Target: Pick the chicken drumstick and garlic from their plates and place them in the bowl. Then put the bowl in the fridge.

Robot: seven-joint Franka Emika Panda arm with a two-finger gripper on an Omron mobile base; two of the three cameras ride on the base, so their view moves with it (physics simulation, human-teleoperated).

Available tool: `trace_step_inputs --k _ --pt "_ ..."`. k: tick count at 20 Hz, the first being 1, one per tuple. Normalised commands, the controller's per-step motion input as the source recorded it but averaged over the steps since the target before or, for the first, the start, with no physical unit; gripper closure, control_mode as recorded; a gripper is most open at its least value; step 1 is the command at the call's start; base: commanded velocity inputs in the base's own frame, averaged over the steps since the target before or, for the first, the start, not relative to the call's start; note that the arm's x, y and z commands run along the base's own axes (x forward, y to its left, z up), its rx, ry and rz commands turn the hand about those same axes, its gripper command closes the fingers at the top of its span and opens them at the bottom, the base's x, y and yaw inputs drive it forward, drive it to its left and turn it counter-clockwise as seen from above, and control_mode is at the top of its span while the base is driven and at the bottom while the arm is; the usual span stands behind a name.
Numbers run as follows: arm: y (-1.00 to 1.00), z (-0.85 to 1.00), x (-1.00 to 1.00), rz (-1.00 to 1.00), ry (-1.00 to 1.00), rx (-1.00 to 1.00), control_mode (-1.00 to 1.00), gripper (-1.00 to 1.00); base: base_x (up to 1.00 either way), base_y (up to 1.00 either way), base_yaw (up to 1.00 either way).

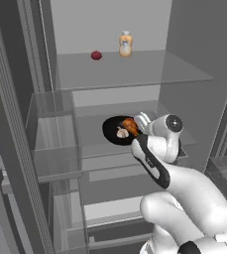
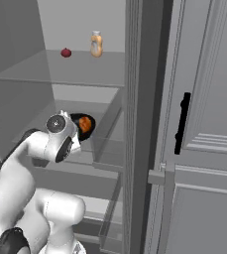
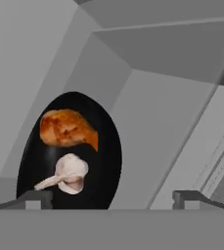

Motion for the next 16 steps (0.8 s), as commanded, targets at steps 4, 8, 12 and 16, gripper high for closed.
trace_step_inputs --k 4,8,12,16 --pt "0.00 0.97 -0.87 0.00 0.08 0.00 -1.00 -1.00 0.00 0.00 0.00" --pt "0.00 0.89 -0.88 0.04 0.08 -0.03 -1.00 -1.00 0.00 0.00 0.00" --pt "-0.02 0.63 -0.97 0.10 0.07 -0.01 -1.00 -1.00 0.00 0.00 0.00" --pt "-0.01 0.23 -0.71 0.11 -0.06 -0.04 -1.00 -1.00 0.00 0.00 0.00"
